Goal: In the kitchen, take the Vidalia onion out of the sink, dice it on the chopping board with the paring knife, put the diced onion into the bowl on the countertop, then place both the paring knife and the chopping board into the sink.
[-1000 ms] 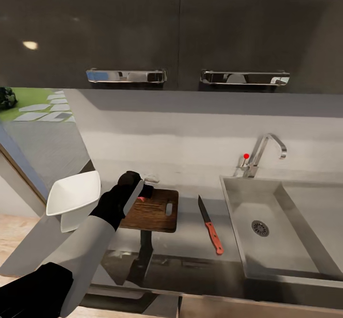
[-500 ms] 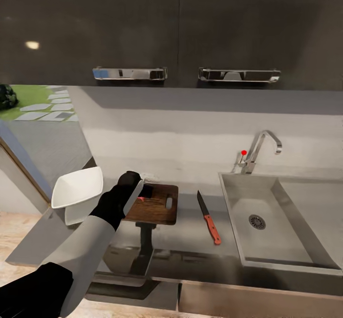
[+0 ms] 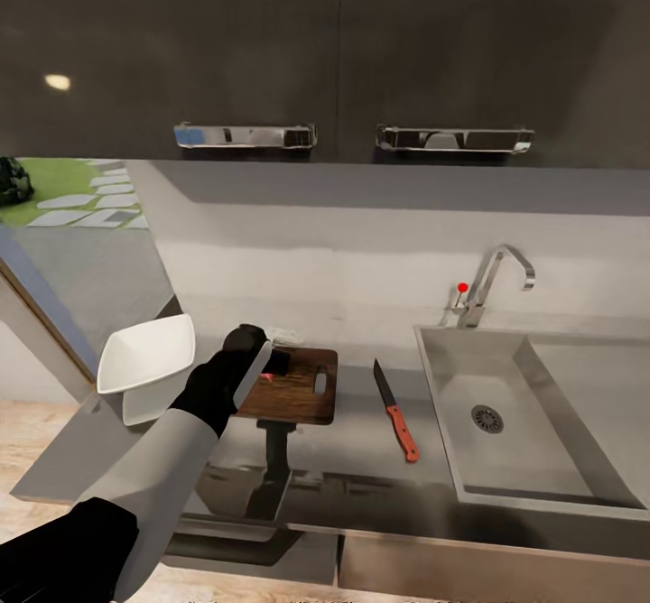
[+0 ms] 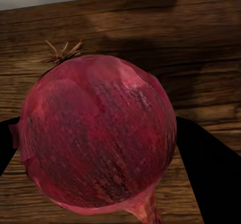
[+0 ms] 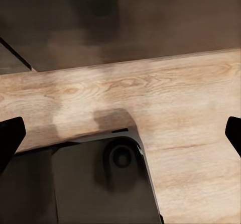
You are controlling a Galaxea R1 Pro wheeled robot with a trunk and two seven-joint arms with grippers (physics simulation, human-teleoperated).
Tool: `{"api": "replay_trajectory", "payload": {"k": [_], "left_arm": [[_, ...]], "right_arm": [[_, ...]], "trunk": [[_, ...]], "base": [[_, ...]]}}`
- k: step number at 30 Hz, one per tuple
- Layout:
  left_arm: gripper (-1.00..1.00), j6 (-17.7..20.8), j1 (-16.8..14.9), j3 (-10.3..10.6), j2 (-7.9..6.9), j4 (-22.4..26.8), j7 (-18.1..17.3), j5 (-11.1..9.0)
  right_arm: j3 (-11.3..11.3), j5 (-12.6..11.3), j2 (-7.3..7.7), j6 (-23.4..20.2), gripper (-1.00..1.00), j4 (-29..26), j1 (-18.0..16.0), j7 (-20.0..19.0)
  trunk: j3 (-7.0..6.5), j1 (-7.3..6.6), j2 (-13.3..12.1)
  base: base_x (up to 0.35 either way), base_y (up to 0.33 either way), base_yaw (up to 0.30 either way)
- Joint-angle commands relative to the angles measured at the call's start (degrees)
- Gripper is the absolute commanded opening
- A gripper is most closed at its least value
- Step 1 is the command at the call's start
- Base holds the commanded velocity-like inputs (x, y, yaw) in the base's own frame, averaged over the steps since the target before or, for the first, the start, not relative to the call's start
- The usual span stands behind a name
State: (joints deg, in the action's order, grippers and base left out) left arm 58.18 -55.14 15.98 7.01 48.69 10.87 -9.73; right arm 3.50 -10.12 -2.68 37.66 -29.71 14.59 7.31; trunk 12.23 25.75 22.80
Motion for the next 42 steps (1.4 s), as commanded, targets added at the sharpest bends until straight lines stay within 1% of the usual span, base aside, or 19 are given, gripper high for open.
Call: {"api": "replay_trajectory", "payload": {"k": [1, 28, 40, 41, 42], "left_arm": [[-1.0, 0.18, -0.05, 0.12, 0.0, 0.02, 0.56, -0.58], [-1.0, 0.18, -0.05, 0.11, 0.01, -0.42, 0.56, -0.63], [-1.0, 0.18, -0.05, 0.11, -0.06, -0.34, 0.56, -0.56], [1.0, 0.18, -0.05, 0.11, -0.06, -0.23, 0.56, -0.55], [1.0, 0.18, -0.05, 0.11, -0.07, -0.2, 0.56, -0.55]], "right_arm": [[0.37, -0.51, 0.04, 0.11, 1.0, -0.1, 0.02, 0.25], [0.37, -0.51, 0.04, 0.1, 1.0, -0.13, 0.01, 0.25], [0.37, -0.51, 0.04, 0.09, 1.0, -0.1, 0.0, 0.25], [0.37, -0.51, 0.04, 0.06, 1.0, -0.09, 0.01, 0.25], [0.37, -0.51, 0.04, 0.08, 1.0, -0.09, 0.01, 0.25]], "trunk": [[0.17, 0.03, 0.12], [1.96, 0.03, 0.12], [2.04, 0.03, 0.12], [2.04, 0.03, 0.12], [2.04, 0.03, 0.12]], "base": [[0.0, 0.0, 0.0], [0.0, 0.0, 0.0], [0.0, 0.0, 0.0], [0.0, 0.0, 0.0], [0.0, 0.0, 0.0]]}}
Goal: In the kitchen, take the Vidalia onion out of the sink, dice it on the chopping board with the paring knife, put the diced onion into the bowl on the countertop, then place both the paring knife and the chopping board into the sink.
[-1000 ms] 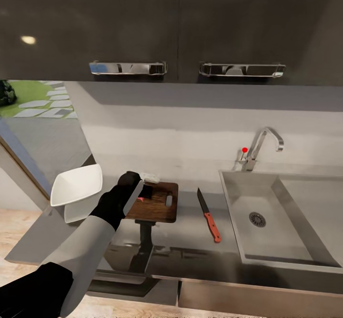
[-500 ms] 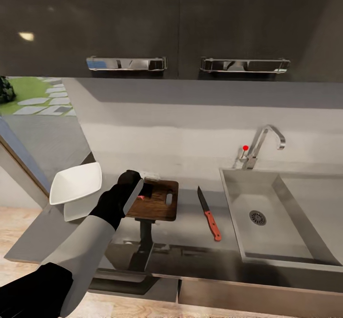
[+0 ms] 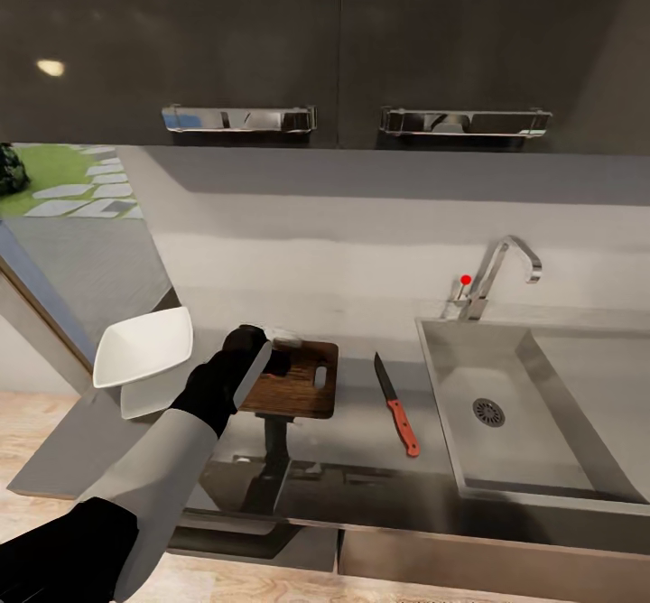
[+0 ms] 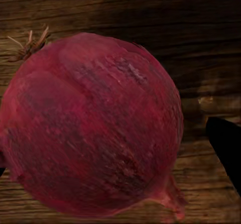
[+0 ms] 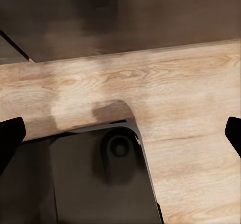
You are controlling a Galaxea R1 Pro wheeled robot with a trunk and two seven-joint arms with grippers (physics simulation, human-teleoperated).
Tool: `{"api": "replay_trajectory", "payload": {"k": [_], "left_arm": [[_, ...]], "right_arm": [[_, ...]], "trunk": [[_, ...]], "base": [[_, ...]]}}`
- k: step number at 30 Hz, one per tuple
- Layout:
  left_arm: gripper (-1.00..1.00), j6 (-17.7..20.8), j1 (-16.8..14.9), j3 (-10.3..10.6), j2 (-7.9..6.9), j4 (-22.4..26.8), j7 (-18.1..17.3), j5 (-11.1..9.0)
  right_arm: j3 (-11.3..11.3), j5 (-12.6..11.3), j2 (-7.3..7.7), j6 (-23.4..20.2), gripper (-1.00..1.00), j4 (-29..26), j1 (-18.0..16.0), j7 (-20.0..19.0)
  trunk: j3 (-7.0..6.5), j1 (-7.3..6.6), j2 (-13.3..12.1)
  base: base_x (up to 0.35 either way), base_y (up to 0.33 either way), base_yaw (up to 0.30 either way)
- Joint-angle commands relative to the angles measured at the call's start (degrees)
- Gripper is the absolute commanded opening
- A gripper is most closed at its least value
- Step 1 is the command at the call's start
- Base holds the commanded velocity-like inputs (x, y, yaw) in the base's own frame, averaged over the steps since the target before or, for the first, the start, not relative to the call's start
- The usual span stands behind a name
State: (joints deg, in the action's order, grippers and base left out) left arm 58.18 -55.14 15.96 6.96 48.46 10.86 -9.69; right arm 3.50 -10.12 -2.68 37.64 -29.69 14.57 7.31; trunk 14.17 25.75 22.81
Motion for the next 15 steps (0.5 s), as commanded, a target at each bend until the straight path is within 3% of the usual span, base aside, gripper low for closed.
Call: {"api": "replay_trajectory", "payload": {"k": [1, 15], "left_arm": [[1.0, 0.18, -0.05, 0.13, -0.02, 0.04, 0.57, -0.6], [1.0, 0.3, -0.05, 0.06, 0.01, 1.95, 0.57, -0.6]], "right_arm": [[0.37, -0.51, 0.04, 0.09, 1.0, -0.11, 0.02, 0.25], [0.37, -0.51, 0.04, 0.14, 1.0, -0.14, 0.02, 0.25]], "trunk": [[0.1, 0.04, 0.11], [0.1, 0.04, 0.11]], "base": [[0.0, 0.0, 0.0], [0.0, 0.0, 0.0]]}}
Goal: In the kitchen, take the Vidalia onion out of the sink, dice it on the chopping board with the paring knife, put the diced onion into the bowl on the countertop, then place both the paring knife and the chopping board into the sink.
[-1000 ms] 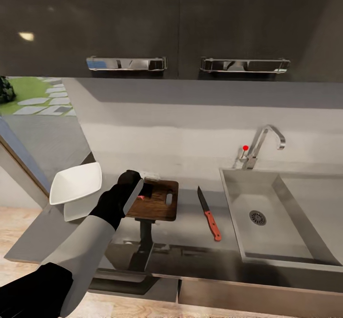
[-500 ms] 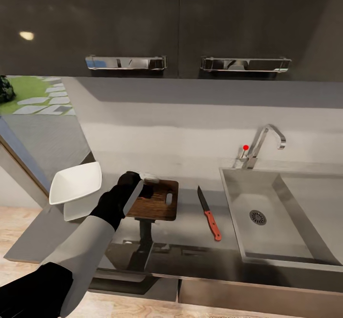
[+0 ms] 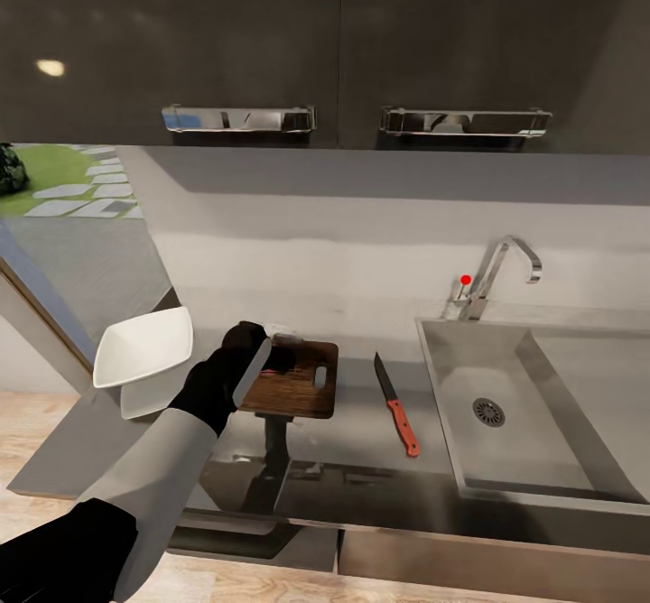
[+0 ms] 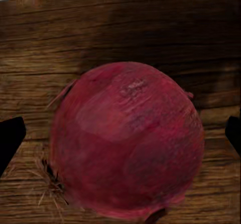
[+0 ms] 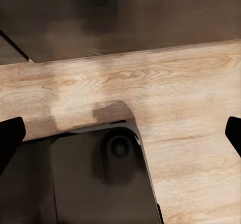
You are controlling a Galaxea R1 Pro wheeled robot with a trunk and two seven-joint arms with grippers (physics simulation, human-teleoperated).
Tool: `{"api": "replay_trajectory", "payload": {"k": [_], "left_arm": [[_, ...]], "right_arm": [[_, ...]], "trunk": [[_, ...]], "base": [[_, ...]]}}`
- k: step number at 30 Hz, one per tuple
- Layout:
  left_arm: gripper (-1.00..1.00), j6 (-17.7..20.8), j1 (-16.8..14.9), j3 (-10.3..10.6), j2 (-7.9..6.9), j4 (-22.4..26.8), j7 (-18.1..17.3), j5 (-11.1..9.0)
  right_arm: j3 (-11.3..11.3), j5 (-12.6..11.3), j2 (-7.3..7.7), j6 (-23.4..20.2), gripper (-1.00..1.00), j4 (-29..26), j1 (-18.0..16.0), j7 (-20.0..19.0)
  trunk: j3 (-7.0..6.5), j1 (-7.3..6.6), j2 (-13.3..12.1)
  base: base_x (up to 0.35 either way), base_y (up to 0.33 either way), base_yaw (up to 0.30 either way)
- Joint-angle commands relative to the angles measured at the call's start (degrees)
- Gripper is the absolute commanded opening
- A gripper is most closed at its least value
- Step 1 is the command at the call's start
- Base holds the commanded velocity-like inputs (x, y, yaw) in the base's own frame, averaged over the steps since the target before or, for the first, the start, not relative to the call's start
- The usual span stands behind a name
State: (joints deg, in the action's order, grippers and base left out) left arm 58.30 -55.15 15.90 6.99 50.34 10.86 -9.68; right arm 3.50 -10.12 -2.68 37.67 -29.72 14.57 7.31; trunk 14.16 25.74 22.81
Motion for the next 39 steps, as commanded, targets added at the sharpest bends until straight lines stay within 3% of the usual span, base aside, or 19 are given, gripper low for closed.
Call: {"api": "replay_trajectory", "payload": {"k": [1, 12, 19, 39], "left_arm": [[1.0, 0.2, -0.05, 0.11, -0.03, 1.11, 0.56, -0.6], [1.0, 0.4, -0.05, 0.15, -0.33, 9.71, 0.56, -0.7], [1.0, 0.41, -0.05, 0.18, -0.47, 9.42, 0.56, -0.74], [1.0, 0.41, -0.05, 0.12, -0.71, 9.15, 0.56, -0.69]], "right_arm": [[0.37, -0.52, 0.04, 0.1, 1.0, -0.1, 0.02, 0.25], [0.37, -0.52, 0.04, 0.12, 1.0, -0.15, 0.02, 0.25], [0.37, -0.52, 0.04, 0.11, 1.0, -0.16, 0.02, 0.25], [0.32, -0.52, 0.04, 0.09, 1.0, -0.16, 0.03, 0.25]], "trunk": [[0.1, 0.04, 0.1], [0.1, 0.04, 0.1], [0.1, 0.04, 0.1], [0.1, 0.04, 0.1]], "base": [[0.0, 0.0, 0.0], [0.0, 0.0, 0.0], [-0.032, 0.0, 0.0], [-0.326, 0.0, 0.0]]}}
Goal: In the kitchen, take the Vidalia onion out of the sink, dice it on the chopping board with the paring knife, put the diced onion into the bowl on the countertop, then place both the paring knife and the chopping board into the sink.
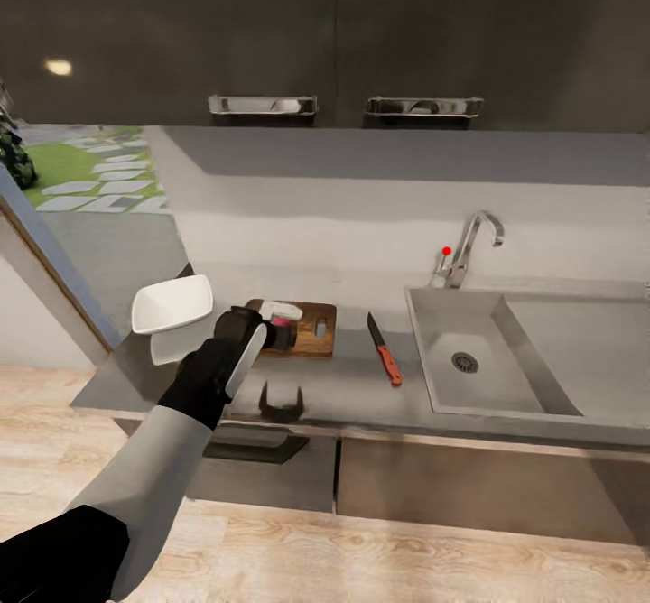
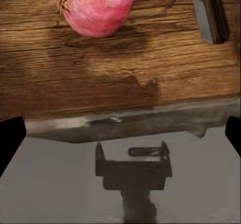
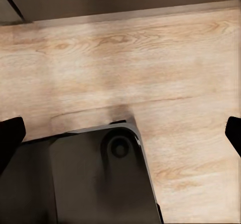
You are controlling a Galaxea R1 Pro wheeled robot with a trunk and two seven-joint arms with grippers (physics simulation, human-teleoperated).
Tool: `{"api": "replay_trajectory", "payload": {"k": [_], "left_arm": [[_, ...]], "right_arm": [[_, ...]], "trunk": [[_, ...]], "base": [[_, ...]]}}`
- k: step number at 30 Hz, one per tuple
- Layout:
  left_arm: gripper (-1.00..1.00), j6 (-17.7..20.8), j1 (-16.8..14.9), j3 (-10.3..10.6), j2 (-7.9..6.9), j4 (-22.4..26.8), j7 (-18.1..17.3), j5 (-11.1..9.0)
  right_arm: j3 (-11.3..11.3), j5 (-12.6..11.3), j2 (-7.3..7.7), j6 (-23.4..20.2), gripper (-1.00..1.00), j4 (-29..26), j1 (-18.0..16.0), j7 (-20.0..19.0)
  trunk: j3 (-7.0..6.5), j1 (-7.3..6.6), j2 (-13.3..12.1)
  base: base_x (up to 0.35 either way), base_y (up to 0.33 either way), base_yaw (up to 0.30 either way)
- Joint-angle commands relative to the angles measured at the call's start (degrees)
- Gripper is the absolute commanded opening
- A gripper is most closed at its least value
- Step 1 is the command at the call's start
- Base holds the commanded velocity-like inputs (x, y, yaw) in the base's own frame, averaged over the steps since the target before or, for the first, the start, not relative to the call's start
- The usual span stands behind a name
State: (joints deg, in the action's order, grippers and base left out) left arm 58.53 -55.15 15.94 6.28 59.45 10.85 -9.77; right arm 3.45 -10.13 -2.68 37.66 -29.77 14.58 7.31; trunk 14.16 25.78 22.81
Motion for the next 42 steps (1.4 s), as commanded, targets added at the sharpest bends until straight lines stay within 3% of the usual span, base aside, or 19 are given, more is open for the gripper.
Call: {"api": "replay_trajectory", "payload": {"k": [1, 8, 10, 11, 14, 19, 26, 33, 35, 42], "left_arm": [[1.0, 0.18, -0.05, 0.08, -0.03, 0.31, 0.58, -0.6], [1.0, 0.18, -0.05, 0.0, -1.85, 6.35, 0.58, -2.11], [1.0, 0.18, -0.04, 0.03, -3.01, 8.36, 0.58, -3.42], [1.0, 0.18, -0.03, 0.05, -4.74, 10.85, 0.59, -6.09], [1.0, 0.17, 0.02, 0.05, -6.83, 12.91, 0.64, -9.48], [1.0, 0.11, 0.04, 0.13, -8.41, 13.97, 0.7, -11.53], [1.0, 0.01, 0.62, 0.22, -8.92, 19.85, 0.99, -11.84], [1.0, 0.01, 1.86, 0.23, -11.76, 25.5, 1.09, -11.85], [1.0, -0.11, 3.57, 0.3, -13.02, 28.15, 1.1, -11.84], [1.0, -0.54, 9.18, 1.48, -13.71, 29.27, 1.34, -11.77]], "right_arm": [[0.36, -0.51, 0.05, 0.11, 1.0, -0.11, 0.02, 0.24], [0.33, -0.51, 0.05, 0.13, 1.0, -0.11, 0.02, 0.24], [0.33, -0.51, 0.05, 0.13, 1.0, -0.11, 0.01, 0.24], [0.33, -0.51, 0.05, 0.13, 1.0, -0.11, 0.01, 0.24], [0.33, -0.51, 0.05, 0.13, 1.0, -0.15, 0.01, 0.24], [0.3, -0.54, 0.05, 0.13, 1.0, -0.19, 0.01, 0.24], [0.24, -0.58, 0.05, 0.13, 1.0, -0.27, 0.01, 0.18], [0.24, -0.59, 0.05, 0.13, 1.0, -0.26, 0.01, 0.16], [0.24, -0.6, 0.05, 0.13, 1.0, -0.27, 0.01, 0.16], [0.24, -0.6, 0.12, 0.13, 1.0, -0.26, 0.01, 0.16]], "trunk": [[0.1, 0.0, 0.11], [0.1, 0.0, 0.11], [0.1, 0.0, 0.11], [0.1, 0.0, 0.11], [0.1, 0.0, 0.11], [0.1, 0.0, 0.11], [0.1, 0.0, 0.11], [0.1, 0.0, 0.11], [0.1, 0.0, 0.11], [0.1, 0.0, 0.11]], "base": [[-0.337, 0.0, 0.0], [-0.337, 0.0, 0.0], [-0.337, 0.0, 0.0], [-0.282, 0.0, 0.0], [-0.201, 0.0, 0.0], [-0.082, 0.0, 0.0], [-0.006, 0.0, 0.0], [0.0, 0.0, 0.0], [0.0, 0.0, 0.0], [0.0, 0.0, 0.0]]}}
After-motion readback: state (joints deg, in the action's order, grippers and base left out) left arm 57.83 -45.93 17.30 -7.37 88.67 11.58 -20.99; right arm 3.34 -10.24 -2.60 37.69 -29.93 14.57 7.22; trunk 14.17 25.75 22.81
